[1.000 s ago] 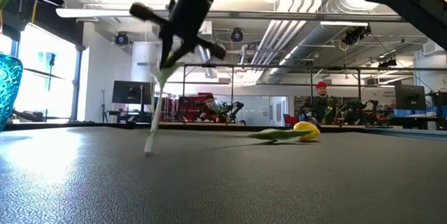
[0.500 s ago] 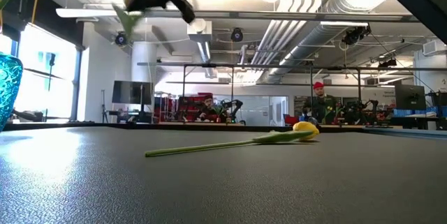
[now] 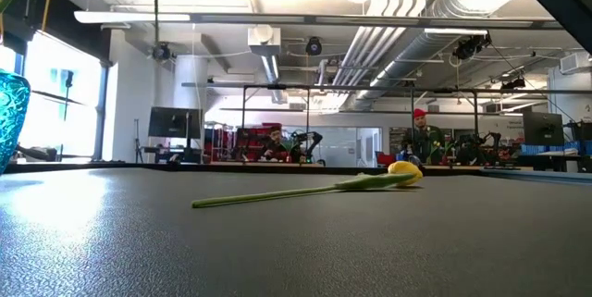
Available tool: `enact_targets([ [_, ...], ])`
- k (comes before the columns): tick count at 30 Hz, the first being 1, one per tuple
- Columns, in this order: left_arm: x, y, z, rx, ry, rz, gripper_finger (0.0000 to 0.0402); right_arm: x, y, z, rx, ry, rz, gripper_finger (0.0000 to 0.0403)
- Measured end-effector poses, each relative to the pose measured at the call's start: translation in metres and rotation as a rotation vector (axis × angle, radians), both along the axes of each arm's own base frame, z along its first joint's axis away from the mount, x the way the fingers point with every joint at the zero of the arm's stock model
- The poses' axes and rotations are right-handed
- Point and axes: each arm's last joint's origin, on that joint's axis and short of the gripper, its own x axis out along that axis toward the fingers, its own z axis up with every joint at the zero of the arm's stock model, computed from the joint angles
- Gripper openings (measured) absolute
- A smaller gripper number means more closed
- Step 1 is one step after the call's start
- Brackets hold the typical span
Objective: Sort flowers into vase by color
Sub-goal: Put the left yellow flower into the blue vase
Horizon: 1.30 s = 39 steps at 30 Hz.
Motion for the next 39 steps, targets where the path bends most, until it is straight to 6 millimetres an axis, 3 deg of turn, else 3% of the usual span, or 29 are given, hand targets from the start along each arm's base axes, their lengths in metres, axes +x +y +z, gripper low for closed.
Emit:
enact_targets([
  [6, 0.002, -0.002, 0.013, 0.0, -0.099, -0.022, 0.0131, -0.008, 0.001, 0.028, -0.104, -0.133, 0.121, 0.0],
  [12, 0.006, -0.005, 0.022, -0.018, -0.18, -0.013, 0.0131, -0.008, 0.004, 0.033, -0.21, -0.192, 0.298, 0.0],
  [22, 0.016, -0.012, 0.02, 0.047, -0.167, 0.046, 0.0131, -0.009, 0.006, 0.04, -0.23, -0.288, 0.437, 0.0],
  [33, 0.037, -0.021, 0.014, 0.094, -0.121, 0.091, 0.0129, -0.01, 0.005, 0.044, -0.228, -0.326, 0.434, 0.0],
  [39, 0.038, -0.02, 0.016, 0.079, -0.14, 0.105, 0.0081, -0.01, 0.005, 0.044, -0.219, -0.326, 0.433, 0.0],
])
